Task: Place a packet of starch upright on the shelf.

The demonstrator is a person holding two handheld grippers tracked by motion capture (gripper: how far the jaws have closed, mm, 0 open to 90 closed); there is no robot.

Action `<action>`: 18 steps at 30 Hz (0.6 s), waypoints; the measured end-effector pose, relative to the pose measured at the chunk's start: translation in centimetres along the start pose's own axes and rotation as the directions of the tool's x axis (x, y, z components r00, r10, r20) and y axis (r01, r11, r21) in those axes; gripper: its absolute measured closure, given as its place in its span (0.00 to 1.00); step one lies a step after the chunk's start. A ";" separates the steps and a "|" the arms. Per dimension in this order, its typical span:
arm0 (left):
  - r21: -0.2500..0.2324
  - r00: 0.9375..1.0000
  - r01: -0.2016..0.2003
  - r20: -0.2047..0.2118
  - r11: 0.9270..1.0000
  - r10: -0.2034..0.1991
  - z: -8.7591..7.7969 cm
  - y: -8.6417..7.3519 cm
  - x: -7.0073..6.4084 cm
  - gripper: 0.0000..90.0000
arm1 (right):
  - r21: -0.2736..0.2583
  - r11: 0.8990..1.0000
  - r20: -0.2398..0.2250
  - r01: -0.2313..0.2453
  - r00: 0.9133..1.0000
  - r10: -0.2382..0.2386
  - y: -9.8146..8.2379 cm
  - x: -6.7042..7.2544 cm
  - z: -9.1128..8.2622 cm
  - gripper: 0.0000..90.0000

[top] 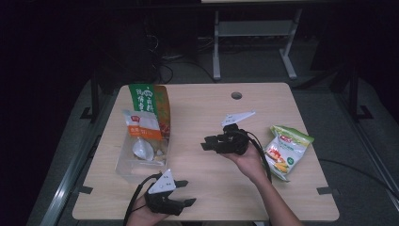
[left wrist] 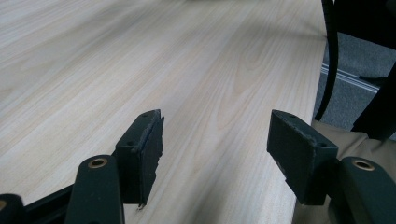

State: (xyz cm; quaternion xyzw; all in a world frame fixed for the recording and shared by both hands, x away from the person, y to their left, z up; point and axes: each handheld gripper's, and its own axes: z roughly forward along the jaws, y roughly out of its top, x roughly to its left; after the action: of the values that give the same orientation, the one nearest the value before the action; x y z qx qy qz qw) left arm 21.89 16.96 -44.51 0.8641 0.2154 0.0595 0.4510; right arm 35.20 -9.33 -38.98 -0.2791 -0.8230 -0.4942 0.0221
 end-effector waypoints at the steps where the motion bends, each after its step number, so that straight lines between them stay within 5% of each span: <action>1: 0.005 1.000 0.000 -0.001 1.000 0.000 0.0 0.0 0.0 0.39 | 0.000 1.000 0.000 -0.002 1.000 0.002 -0.3 -0.1 -0.2 0.71; 18: 0.009 1.000 -0.001 -0.002 1.000 0.001 0.2 0.1 0.1 0.39 | 0.019 0.999 0.053 -0.036 0.998 0.035 -3.9 -0.9 -3.2 0.66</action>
State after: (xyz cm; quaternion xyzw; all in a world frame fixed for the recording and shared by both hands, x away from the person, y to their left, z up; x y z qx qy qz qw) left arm 22.07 16.81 -44.54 0.8661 0.2159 0.0598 0.4469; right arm 33.27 -13.79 -40.73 -0.3063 -0.8231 -0.4781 0.0118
